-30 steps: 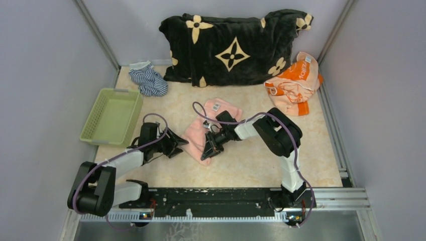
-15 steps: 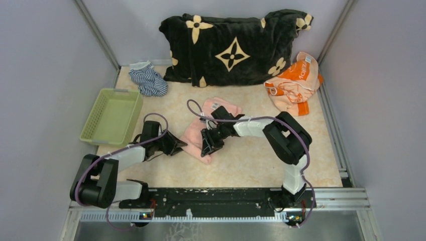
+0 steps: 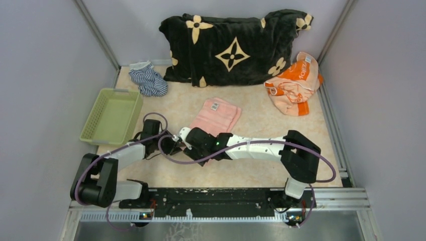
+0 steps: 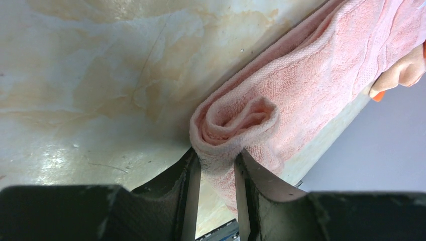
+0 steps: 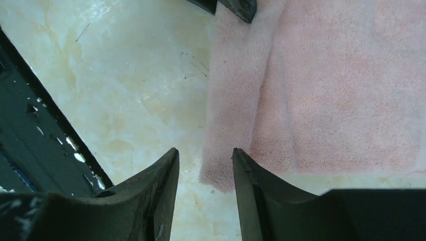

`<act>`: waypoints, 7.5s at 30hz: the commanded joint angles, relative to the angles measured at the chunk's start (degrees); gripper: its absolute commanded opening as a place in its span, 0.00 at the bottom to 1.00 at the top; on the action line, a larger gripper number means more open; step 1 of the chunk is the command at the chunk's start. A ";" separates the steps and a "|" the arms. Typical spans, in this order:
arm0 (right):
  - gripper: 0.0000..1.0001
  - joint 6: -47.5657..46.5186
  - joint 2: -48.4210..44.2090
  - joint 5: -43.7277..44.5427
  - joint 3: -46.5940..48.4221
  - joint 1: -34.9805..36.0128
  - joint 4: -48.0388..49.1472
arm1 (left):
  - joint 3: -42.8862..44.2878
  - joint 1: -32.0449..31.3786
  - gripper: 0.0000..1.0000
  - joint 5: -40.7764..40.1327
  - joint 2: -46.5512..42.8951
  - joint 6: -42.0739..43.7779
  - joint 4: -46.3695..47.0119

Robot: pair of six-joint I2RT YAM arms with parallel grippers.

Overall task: Roll the towels
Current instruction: Roll the towel at the center of the board.

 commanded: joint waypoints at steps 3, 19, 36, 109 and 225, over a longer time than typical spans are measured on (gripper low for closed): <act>0.44 -5.41 1.24 11.07 1.99 4.26 2.45 | -0.38 0.05 0.36 -4.89 1.36 1.24 -6.46; 0.43 -8.66 11.13 12.82 -3.42 5.94 5.17 | 0.00 0.05 0.38 -4.38 0.44 1.49 -7.16; 0.00 -5.74 14.11 -1.40 -3.56 4.50 2.21 | 3.72 0.14 0.59 -6.55 2.18 2.57 -8.09; 0.00 41.22 28.07 -70.00 -14.75 -32.46 42.30 | -2.55 -5.78 0.76 -0.59 -19.34 0.76 -7.43; 0.60 7.65 -10.54 -11.64 -9.04 -15.78 1.67 | 9.73 -10.90 0.54 -9.94 9.59 1.50 -4.79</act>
